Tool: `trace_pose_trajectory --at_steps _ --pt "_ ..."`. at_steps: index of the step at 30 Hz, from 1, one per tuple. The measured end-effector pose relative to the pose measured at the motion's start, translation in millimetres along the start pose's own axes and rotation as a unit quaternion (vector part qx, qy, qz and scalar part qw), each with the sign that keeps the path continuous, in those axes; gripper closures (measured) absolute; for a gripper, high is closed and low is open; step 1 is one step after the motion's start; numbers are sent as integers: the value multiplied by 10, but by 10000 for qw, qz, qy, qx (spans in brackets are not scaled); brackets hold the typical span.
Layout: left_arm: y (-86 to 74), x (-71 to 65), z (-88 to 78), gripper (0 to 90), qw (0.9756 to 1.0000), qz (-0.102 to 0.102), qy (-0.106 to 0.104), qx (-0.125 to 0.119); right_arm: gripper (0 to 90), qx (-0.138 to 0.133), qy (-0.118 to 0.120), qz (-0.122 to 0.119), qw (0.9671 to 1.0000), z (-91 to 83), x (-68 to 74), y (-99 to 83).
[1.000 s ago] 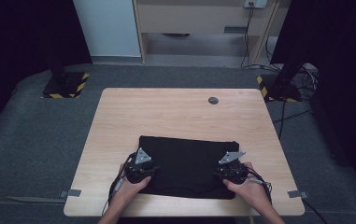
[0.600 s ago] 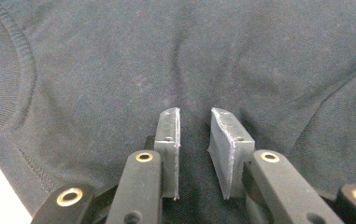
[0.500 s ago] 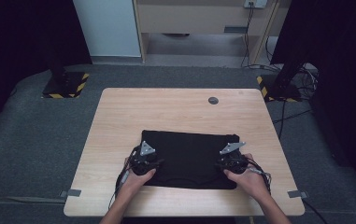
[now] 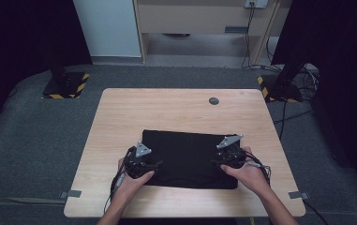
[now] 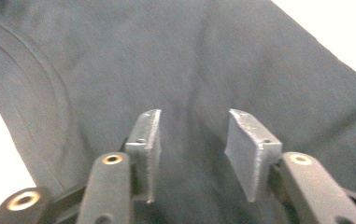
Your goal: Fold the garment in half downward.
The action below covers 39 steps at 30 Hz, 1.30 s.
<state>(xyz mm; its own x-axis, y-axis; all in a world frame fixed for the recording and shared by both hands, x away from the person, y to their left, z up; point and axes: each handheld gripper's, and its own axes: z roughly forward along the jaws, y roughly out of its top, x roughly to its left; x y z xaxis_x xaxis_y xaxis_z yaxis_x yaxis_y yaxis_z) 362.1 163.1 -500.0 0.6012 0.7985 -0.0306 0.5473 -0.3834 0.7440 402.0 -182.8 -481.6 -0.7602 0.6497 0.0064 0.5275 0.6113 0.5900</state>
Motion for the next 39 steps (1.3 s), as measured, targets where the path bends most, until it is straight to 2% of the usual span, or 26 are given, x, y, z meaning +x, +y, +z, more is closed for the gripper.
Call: trace_pose_trajectory --at_steps 1,2,5,7,10,12,14,15,18,19,22,24,29,32,39 --pt "-29 -8 -29 310 10000 27 2 -1 479 -43 83 -34 10000 31 16 84" --pt "-64 -15 -51 310 10000 51 11 3 479 -43 83 -34 10000 31 16 84" --pt "-177 -12 -93 309 10000 70 23 61 387 -175 110 -48 9998 111 31 200" --pt "-242 12 -112 309 10000 16 22 53 305 -206 91 -84 9997 213 55 314" --pt "-321 71 -119 307 9999 -46 33 100 238 -185 103 -201 9996 319 97 432" --pt "-352 102 -124 307 9999 -119 10 85 210 -175 103 -230 9995 357 117 476" --pt "-367 101 -127 302 9999 -129 9 69 161 -282 133 -334 9990 472 167 605" --pt "-371 96 -126 302 9999 -123 0 73 138 -282 133 -334 9990 472 167 605" --pt "-375 90 -125 301 9999 -122 -21 62 75 -360 324 -288 9984 615 233 719" --pt "-379 92 -121 302 9999 -117 -21 60 75 -382 340 -356 9981 719 271 779" --pt "-398 97 -98 303 9998 -153 -40 86 66 -380 374 -460 9975 821 286 825" --pt "-412 97 -85 303 9998 -151 -54 105 69 -412 419 -423 9974 913 280 864" --pt "-448 107 -66 305 9999 -149 -62 49 67 -348 361 -398 9979 1097 244 887" --pt "-463 82 -57 304 10000 -65 0 9 58 -284 422 -341 9981 1165 218 855" --pt "-461 52 -28 287 10000 0 38 -35 5 -411 529 -315 9973 1226 167 833"
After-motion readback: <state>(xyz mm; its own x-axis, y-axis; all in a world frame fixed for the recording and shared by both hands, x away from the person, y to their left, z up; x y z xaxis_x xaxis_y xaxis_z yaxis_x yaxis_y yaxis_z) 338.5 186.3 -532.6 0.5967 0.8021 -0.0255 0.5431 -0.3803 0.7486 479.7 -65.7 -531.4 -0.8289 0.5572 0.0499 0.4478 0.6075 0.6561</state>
